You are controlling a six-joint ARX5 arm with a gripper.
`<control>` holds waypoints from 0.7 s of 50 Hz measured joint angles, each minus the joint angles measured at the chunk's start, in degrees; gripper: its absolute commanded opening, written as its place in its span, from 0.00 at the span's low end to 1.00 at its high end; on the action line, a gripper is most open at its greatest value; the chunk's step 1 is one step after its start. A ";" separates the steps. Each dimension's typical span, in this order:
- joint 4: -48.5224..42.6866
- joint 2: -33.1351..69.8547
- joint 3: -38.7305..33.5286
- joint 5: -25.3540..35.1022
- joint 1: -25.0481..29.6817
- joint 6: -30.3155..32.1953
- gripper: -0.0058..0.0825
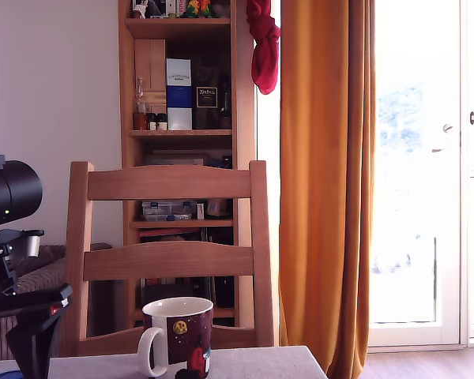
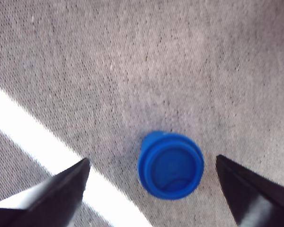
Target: Pick the blue coffee capsule and place it inside the red coffee cup
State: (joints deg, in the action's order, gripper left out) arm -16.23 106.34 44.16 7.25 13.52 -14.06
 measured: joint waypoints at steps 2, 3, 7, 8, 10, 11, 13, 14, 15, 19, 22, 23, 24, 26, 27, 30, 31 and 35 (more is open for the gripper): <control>0.02 0.00 0.09 -0.11 0.00 0.46 0.70; 0.04 0.00 0.09 -0.11 0.00 0.63 0.63; 0.11 0.00 0.09 -0.04 0.00 1.40 0.47; 0.24 0.00 0.09 0.09 0.00 1.57 0.46; 0.66 0.00 0.09 0.33 0.00 1.92 0.46; 0.85 0.00 0.09 0.44 0.00 2.10 0.45; 1.25 0.00 0.09 0.61 0.00 2.19 0.44; 1.33 0.00 0.09 0.61 0.00 2.25 0.42; 1.40 0.00 0.09 0.63 0.00 2.27 0.40; 1.42 0.00 0.09 0.63 0.00 2.29 0.33; 1.44 0.00 0.09 0.63 0.00 2.29 0.32; 1.44 0.00 0.09 0.63 0.00 2.29 0.32; 1.44 0.00 0.09 0.63 0.00 2.29 0.32; 1.44 0.00 0.09 0.63 0.00 2.29 0.30; 1.44 0.00 0.09 0.63 0.00 2.32 0.28; 1.51 0.00 0.09 0.66 0.00 2.34 0.25; 1.57 0.00 0.09 0.66 0.00 2.34 0.24; 2.32 0.00 0.09 0.66 0.00 2.36 0.23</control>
State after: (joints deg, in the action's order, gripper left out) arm -13.91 106.34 44.25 7.90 13.52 -11.70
